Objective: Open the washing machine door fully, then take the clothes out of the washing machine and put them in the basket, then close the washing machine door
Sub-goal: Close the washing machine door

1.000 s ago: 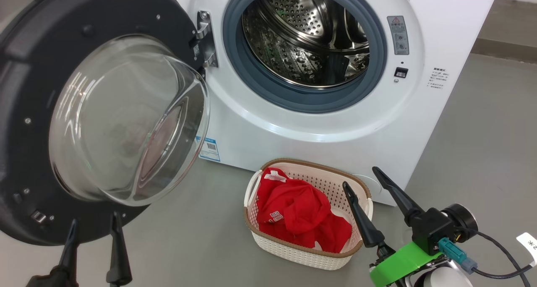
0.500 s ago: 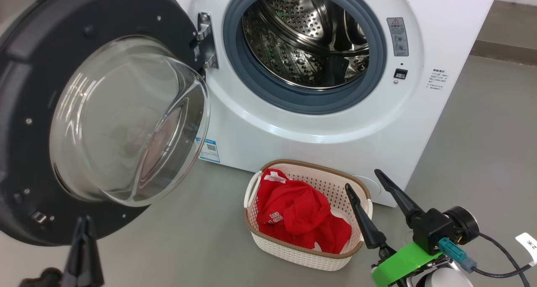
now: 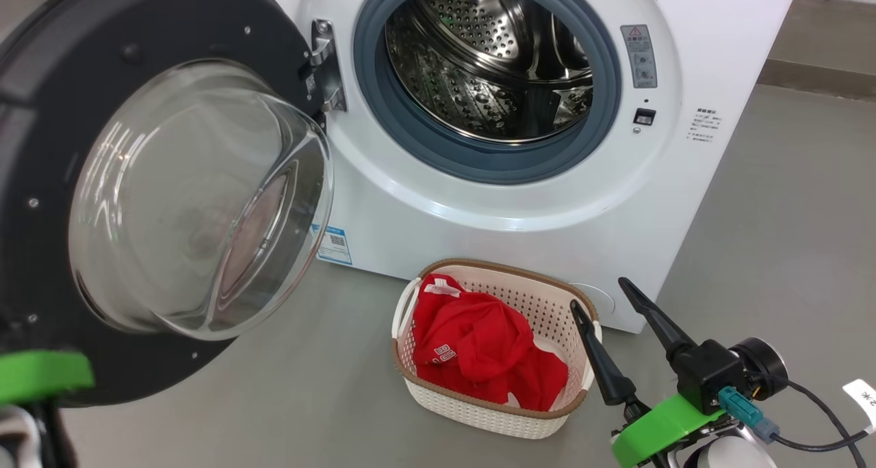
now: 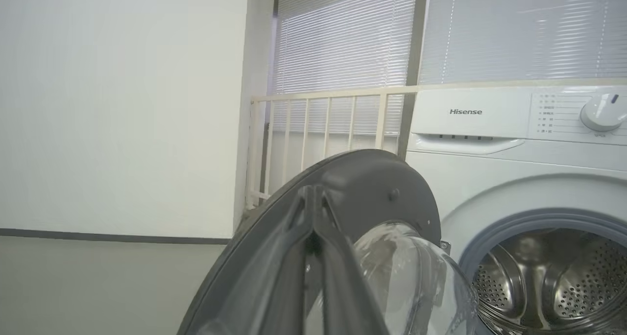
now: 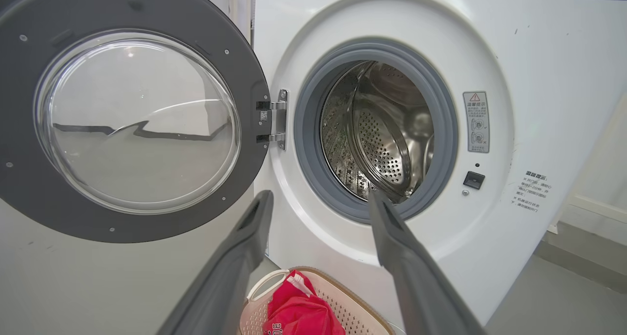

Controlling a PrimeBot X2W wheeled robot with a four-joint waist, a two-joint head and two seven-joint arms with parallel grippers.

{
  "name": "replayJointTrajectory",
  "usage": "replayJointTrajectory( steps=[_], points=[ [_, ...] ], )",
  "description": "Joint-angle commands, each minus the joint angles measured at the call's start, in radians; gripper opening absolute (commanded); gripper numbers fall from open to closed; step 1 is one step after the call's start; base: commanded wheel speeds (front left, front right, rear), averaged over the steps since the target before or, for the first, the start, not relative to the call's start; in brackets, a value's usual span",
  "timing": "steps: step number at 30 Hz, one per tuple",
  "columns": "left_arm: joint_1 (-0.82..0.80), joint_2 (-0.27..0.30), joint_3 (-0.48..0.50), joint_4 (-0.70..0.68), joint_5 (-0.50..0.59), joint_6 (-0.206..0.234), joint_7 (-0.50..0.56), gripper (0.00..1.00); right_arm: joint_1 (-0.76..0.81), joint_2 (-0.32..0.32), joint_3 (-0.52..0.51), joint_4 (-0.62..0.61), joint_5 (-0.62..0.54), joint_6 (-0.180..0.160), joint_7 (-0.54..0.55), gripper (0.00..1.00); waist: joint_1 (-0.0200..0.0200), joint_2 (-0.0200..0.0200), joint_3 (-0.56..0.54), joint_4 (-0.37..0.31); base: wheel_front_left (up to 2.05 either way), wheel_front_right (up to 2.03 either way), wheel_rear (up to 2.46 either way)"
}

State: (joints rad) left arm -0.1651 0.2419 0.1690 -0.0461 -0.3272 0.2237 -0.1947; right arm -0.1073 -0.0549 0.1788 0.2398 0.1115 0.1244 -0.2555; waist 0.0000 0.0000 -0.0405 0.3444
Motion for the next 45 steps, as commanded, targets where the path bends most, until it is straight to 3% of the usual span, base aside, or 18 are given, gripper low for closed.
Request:
replayJointTrajectory(
  steps=[1,7,14,26,32,45],
  points=[
    [-0.074,0.043,0.059,0.002,-0.024,-0.003,-0.010,0.00,-0.039,0.001,0.016,-0.020,-0.010,0.006,-0.006,1.00,0.0000,0.0000,0.000,-0.003,0.00,0.00,0.00],
    [-0.249,0.048,0.154,0.161,-0.220,-0.067,0.006,0.00,-0.031,0.001,0.007,-0.007,-0.018,0.006,-0.006,1.00,0.0000,0.0000,-0.005,-0.006,0.00,0.00,0.00],
    [-0.393,0.074,0.248,0.403,-0.389,-0.110,0.058,0.00,-0.033,0.001,0.015,0.004,-0.022,0.006,-0.006,1.00,0.0000,0.0000,-0.006,-0.014,0.00,0.00,0.00],
    [-0.573,0.145,0.357,0.712,-0.649,-0.128,0.358,0.00,-0.035,-0.010,0.029,0.021,-0.036,0.006,-0.006,1.00,0.0000,0.0000,-0.006,-0.046,0.00,0.00,0.00],
    [-0.590,0.165,0.350,0.771,-0.701,-0.138,0.500,0.00,-0.035,-0.011,0.028,0.021,-0.037,0.006,-0.006,1.00,0.0000,0.0000,0.000,-0.051,0.00,0.00,0.00],
    [-0.542,0.152,0.301,0.731,-0.724,-0.166,0.648,0.00,-0.032,-0.008,0.029,0.019,-0.029,0.006,-0.006,1.00,0.0000,0.0000,0.004,-0.044,0.00,0.00,0.00]
  ],
)
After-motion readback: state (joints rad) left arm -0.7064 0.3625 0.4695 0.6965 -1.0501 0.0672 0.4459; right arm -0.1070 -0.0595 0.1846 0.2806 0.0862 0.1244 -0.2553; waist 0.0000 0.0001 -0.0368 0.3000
